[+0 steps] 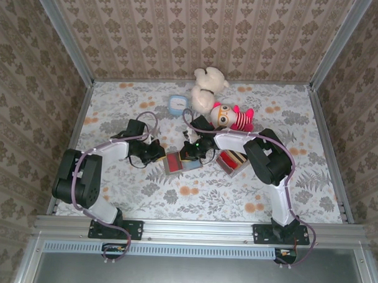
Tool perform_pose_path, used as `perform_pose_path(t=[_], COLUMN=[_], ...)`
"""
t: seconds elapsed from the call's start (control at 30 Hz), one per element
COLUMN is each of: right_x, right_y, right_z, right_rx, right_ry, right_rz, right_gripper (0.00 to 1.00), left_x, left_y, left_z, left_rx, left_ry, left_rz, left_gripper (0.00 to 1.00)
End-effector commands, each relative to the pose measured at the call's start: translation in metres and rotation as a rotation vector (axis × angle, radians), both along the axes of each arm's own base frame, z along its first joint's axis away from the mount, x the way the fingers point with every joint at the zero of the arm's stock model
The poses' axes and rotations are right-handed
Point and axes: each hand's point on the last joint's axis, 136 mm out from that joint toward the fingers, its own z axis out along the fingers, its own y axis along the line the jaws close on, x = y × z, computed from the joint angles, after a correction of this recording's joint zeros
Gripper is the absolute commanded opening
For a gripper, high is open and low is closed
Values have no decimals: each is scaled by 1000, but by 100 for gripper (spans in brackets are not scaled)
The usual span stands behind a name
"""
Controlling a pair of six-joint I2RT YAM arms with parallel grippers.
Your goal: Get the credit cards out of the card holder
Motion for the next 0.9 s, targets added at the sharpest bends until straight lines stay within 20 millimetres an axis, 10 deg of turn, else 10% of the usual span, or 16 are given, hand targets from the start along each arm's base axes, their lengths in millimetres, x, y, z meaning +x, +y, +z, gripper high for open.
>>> perform_pose_path(t=[0.0,0.87], right_x=[2,7], right_y=[-4,-28], right_z=[10,7], right_rx=[-6,-82], right_ry=[-21,-56], right_rz=[-7,-37], right_gripper=[0,0], left_x=[-5,-32], left_y=[-4,25], left_z=[-10,-62], left_rx=[-13,210], left_ry=[41,179], left_rz=[-6,-30], left_gripper=[4,0])
